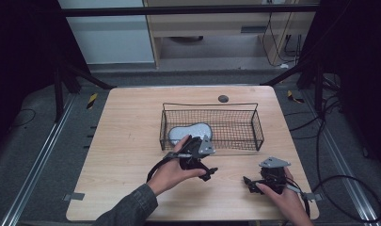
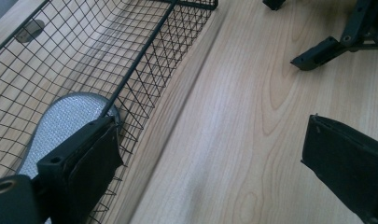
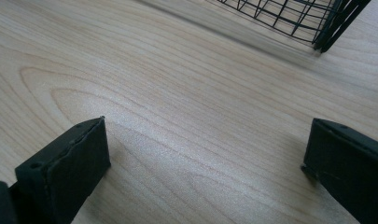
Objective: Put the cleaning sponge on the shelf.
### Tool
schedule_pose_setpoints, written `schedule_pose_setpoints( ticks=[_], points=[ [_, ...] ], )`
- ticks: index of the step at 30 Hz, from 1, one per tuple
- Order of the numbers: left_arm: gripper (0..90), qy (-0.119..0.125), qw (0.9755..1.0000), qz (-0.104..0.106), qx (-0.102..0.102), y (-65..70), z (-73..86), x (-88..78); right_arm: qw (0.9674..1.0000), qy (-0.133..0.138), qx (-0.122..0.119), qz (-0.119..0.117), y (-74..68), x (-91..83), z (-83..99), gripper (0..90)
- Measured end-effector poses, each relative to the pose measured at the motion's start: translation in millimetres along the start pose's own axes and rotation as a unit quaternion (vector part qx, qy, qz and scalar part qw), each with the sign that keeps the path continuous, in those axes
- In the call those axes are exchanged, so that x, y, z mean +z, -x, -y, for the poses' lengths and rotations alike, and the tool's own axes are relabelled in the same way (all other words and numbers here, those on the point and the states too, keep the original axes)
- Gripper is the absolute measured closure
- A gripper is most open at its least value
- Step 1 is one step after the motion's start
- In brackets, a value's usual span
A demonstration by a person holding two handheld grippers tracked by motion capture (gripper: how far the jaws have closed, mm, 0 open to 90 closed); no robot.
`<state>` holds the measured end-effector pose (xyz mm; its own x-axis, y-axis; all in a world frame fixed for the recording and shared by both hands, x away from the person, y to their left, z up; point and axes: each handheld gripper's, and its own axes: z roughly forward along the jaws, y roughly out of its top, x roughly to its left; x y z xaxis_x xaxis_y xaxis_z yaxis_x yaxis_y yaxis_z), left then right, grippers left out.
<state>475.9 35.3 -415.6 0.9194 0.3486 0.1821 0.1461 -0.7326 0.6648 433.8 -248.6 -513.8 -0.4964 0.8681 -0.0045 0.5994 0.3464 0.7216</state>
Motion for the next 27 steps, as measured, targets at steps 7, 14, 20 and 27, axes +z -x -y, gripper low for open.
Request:
schedule_pose_setpoints(
  ticks=[7,14,20,27],
  points=[
    [3.5,0.003,1.0000,0.001,-0.005,4.7,7.5,-3.6,1.0000,0.000,0.000,0.000,0.0,0.0,0.0,0.4],
    [3.5,0.003,0.9999,-0.002,-0.015,7.7,20.5,-8.0,1.0000,0.000,0.000,0.000,0.0,0.0,0.0,0.3],
    [3.4,0.001,0.9998,-0.003,-0.019,11.9,29.5,-10.9,1.0000,0.000,0.000,0.000,-0.1,0.0,0.0,0.3],
    [3.5,-0.001,0.9997,-0.007,-0.024,13.1,39.1,-15.0,1.0000,0.000,0.000,0.000,-0.1,0.0,0.0,0.3]
  ],
)
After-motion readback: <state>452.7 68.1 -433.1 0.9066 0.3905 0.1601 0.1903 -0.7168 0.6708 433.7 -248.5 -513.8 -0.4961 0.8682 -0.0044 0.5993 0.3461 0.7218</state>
